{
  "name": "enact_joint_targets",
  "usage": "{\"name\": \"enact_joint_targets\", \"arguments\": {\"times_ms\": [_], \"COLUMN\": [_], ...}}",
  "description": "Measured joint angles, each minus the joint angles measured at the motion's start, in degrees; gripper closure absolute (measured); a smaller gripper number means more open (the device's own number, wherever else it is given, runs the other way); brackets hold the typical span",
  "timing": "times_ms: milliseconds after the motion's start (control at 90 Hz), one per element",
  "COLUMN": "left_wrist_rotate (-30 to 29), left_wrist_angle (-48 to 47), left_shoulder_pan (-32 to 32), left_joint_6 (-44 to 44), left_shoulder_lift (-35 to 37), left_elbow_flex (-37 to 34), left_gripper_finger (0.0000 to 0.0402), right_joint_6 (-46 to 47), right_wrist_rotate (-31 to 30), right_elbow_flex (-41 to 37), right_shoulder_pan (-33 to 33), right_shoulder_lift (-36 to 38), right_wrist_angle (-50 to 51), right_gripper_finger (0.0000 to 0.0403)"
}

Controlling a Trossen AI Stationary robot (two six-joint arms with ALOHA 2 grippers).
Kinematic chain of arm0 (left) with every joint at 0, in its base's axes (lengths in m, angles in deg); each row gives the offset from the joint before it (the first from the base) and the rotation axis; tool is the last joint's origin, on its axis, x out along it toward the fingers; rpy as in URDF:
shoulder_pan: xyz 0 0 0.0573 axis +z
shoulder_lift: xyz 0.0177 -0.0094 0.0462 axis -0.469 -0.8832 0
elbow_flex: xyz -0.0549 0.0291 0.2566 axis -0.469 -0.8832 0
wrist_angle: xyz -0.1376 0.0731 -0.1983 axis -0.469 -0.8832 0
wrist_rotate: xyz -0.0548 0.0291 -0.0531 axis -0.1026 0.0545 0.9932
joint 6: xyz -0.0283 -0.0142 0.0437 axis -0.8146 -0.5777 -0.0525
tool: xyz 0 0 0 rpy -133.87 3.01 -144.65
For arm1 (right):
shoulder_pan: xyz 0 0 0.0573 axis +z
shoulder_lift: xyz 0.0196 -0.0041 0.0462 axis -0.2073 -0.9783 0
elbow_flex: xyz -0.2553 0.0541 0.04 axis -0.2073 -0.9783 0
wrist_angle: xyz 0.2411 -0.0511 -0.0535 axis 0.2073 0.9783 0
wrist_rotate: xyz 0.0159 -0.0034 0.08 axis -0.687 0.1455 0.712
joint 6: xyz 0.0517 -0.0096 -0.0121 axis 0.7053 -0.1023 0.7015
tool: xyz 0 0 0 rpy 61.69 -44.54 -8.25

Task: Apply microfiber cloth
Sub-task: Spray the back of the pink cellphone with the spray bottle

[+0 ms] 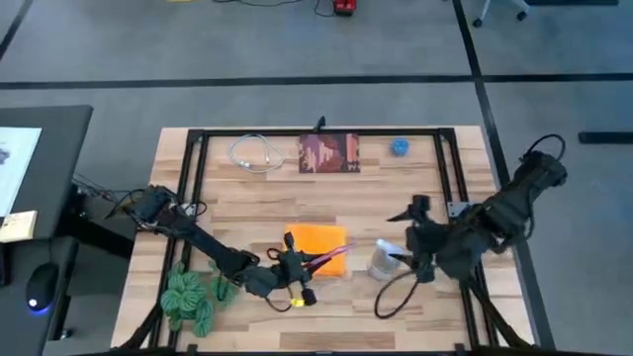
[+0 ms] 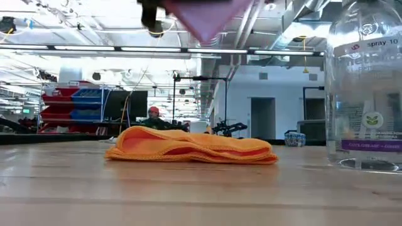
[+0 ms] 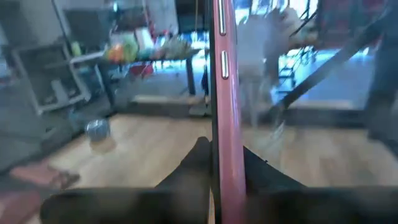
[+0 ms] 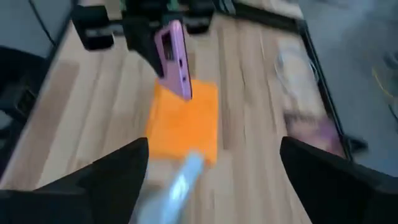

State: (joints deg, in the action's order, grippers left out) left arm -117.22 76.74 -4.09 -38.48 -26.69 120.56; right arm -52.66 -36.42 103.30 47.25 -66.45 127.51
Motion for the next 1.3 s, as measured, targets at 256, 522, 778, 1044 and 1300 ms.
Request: {"name": "enact_joint_targets", "arguments": {"times_ms": [256, 522, 778, 1044, 1300], "left_wrist_rotate": [1.3, 1.3, 1.3, 0.5, 3.0], "left_wrist_angle": [-0.3, -2.6, -5.9, -10.7, -36.9], "left_shoulder_pan": [-0.3, -0.1, 0.0, -0.6, 1.8], "left_joint_6": [3.0, 1.8, 3.2, 7.1, -1.1], "left_shoulder_lift": [3.5, 3.4, 3.4, 3.4, 3.4], "left_elbow_flex": [0.0, 0.0, 0.0, 0.4, 7.6], "left_gripper_finger": [0.0392, 0.0391, 0.0385, 0.0309, 0.0305], "right_joint_6": [-13.8, -17.1, -17.5, -15.1, -15.0], "right_wrist_rotate": [13.4, 17.7, 19.0, 21.8, 24.7], "right_elbow_flex": [0.0, 1.2, 3.3, 3.4, 3.3], "right_shoulder_pan": [-9.1, -12.3, -12.8, -15.3, -17.8], "right_shoulder_lift": [-6.1, -13.1, -16.2, -16.2, -19.8], "right_wrist_angle": [-13.5, -17.2, -15.8, -11.7, -9.9], "right_gripper_finger": [0.0091, 0.0149, 0.0376, 0.0388, 0.0388]}}
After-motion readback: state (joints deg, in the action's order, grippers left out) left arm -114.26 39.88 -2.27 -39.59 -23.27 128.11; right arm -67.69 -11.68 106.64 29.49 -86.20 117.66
